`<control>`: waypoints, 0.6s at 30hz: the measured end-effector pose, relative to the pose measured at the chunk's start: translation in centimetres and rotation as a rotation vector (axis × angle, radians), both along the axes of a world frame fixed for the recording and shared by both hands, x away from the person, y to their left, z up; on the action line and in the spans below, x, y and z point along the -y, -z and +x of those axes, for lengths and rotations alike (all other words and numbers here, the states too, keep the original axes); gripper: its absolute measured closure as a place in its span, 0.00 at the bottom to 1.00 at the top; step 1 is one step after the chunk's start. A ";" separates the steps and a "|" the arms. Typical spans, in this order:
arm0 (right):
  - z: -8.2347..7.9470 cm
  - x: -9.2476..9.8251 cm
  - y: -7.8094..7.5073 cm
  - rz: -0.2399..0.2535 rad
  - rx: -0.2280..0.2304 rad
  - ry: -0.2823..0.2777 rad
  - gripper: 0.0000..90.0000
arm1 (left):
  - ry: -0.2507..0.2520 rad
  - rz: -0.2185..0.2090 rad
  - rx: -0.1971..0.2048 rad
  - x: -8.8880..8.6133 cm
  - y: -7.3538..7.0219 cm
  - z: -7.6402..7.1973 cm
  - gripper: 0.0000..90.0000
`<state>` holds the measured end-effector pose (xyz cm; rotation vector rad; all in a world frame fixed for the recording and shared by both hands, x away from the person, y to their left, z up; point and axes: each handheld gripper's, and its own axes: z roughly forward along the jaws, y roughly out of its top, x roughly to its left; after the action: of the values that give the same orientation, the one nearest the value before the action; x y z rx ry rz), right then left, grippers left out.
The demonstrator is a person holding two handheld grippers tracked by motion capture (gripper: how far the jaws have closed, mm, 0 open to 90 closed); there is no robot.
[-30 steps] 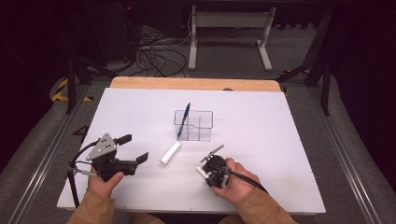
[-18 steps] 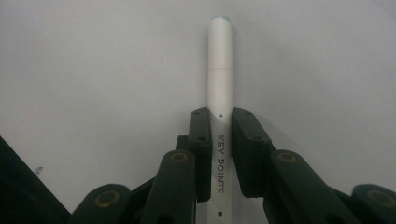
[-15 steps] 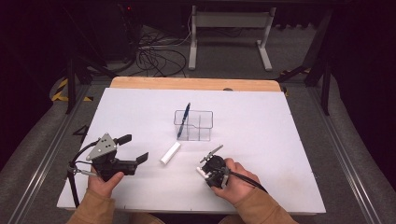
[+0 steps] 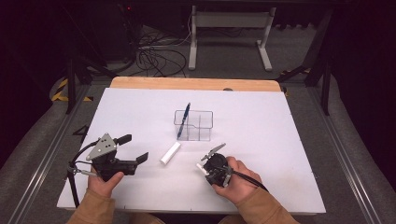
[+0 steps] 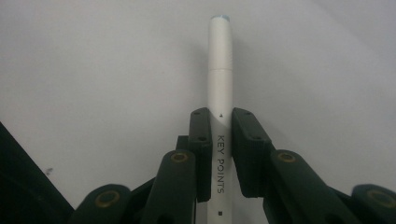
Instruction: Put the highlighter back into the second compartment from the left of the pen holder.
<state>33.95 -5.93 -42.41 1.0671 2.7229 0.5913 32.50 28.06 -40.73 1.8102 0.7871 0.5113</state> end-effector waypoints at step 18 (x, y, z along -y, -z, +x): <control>0.4 1.5 -2.1 0.130 0.100 -0.012 0.88 | -0.002 -0.002 0.000 0.0 0.0 0.0 0.11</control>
<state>34.37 -7.42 -40.33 1.0203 2.6376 0.8105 32.49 28.09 -40.70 1.8077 0.7889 0.5113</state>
